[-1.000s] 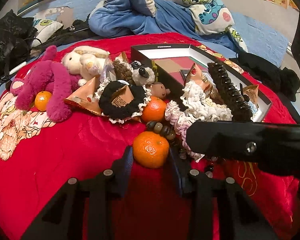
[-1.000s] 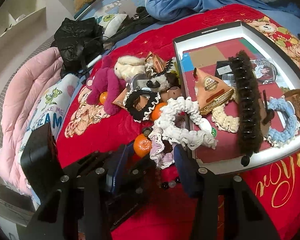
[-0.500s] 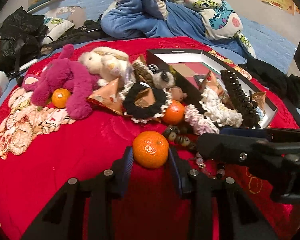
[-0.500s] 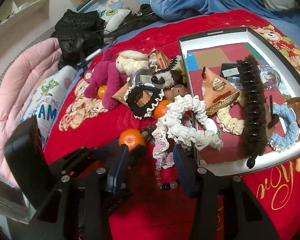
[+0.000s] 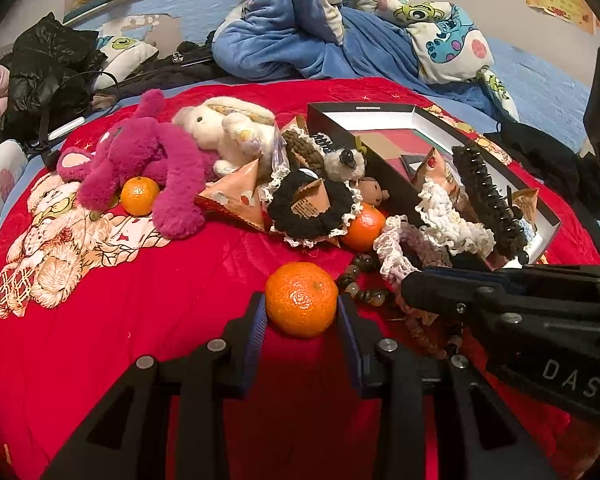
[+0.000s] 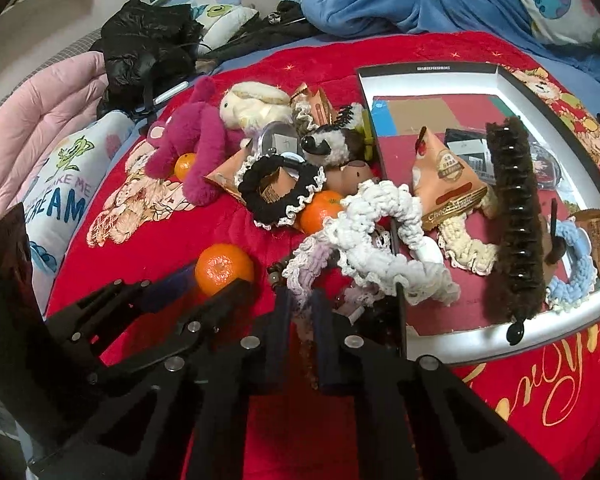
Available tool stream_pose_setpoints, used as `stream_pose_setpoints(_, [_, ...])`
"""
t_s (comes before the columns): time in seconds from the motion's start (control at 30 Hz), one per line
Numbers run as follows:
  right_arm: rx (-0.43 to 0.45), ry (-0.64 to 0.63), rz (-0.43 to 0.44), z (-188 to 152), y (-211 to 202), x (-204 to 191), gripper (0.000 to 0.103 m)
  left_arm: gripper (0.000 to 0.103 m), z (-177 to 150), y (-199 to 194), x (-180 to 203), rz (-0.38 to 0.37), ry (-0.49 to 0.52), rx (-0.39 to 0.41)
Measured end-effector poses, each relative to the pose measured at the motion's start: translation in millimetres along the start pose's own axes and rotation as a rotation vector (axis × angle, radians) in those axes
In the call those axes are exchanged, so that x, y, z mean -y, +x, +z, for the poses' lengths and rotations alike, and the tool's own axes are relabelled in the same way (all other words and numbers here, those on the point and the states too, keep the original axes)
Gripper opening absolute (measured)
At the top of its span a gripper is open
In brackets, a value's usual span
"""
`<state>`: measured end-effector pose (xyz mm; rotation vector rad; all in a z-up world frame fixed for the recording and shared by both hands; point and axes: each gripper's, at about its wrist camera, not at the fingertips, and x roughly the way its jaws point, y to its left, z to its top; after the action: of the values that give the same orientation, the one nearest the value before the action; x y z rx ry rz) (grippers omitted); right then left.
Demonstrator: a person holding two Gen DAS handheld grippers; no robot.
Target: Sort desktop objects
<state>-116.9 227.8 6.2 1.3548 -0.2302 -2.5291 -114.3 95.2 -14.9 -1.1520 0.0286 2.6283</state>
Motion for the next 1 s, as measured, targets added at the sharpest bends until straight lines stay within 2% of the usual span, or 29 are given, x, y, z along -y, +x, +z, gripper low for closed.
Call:
stream_pose_setpoints(0.4, [0.083,-0.01,0.001,4.9,-23.7,-3.3,0.006,0.037,3.4,-11.8,-2.7,0.011,0.005,0.031])
stream_pose_setpoints(0.8, [0.166,-0.025,0.01,10.2,-49.9,-14.5,0.006,0.037,13.2,-37.5,-2.8,0.027,0.023,0.109])
stream_pose_setpoints(1.0, [0.213,0.0,0.029,12.9,-66.0,-9.9,0.005,0.037,19.4,-49.3,-14.7,0.023,-0.015,0.139])
